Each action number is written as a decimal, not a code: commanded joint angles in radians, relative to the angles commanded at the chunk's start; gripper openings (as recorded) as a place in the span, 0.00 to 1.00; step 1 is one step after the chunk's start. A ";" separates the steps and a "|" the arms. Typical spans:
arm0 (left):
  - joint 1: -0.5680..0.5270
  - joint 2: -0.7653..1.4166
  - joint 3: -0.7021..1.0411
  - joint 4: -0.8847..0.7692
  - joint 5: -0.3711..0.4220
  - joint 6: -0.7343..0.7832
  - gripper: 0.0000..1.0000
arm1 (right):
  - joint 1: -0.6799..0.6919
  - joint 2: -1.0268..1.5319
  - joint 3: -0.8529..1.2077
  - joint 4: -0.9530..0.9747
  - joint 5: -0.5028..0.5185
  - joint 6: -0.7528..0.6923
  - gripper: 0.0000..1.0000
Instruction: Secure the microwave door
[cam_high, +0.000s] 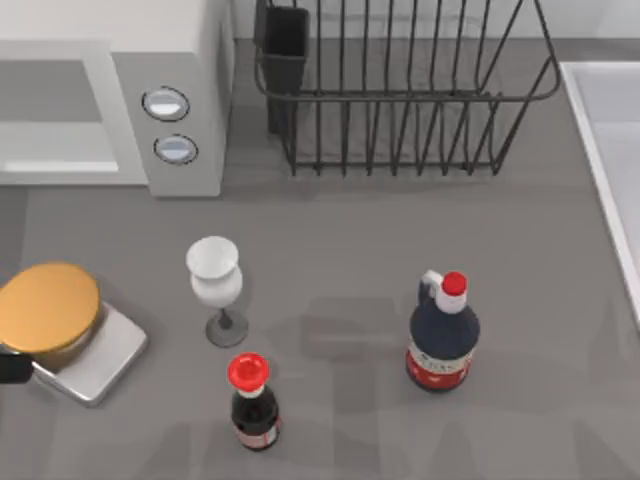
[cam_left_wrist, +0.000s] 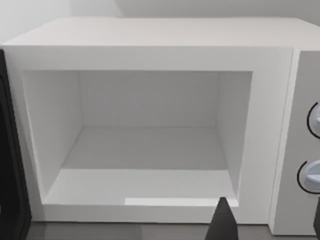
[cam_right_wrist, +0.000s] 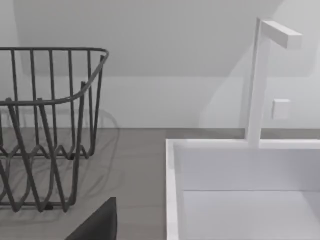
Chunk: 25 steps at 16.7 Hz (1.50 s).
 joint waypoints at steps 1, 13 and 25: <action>0.000 0.000 0.000 0.000 0.000 0.000 0.10 | 0.000 0.000 0.000 0.000 0.000 0.000 1.00; -0.017 0.014 0.002 0.012 -0.017 0.000 0.00 | 0.000 0.000 0.000 0.000 0.000 0.000 1.00; -0.297 0.179 0.021 0.156 -0.297 0.002 0.00 | 0.000 0.000 0.000 0.000 0.000 0.000 1.00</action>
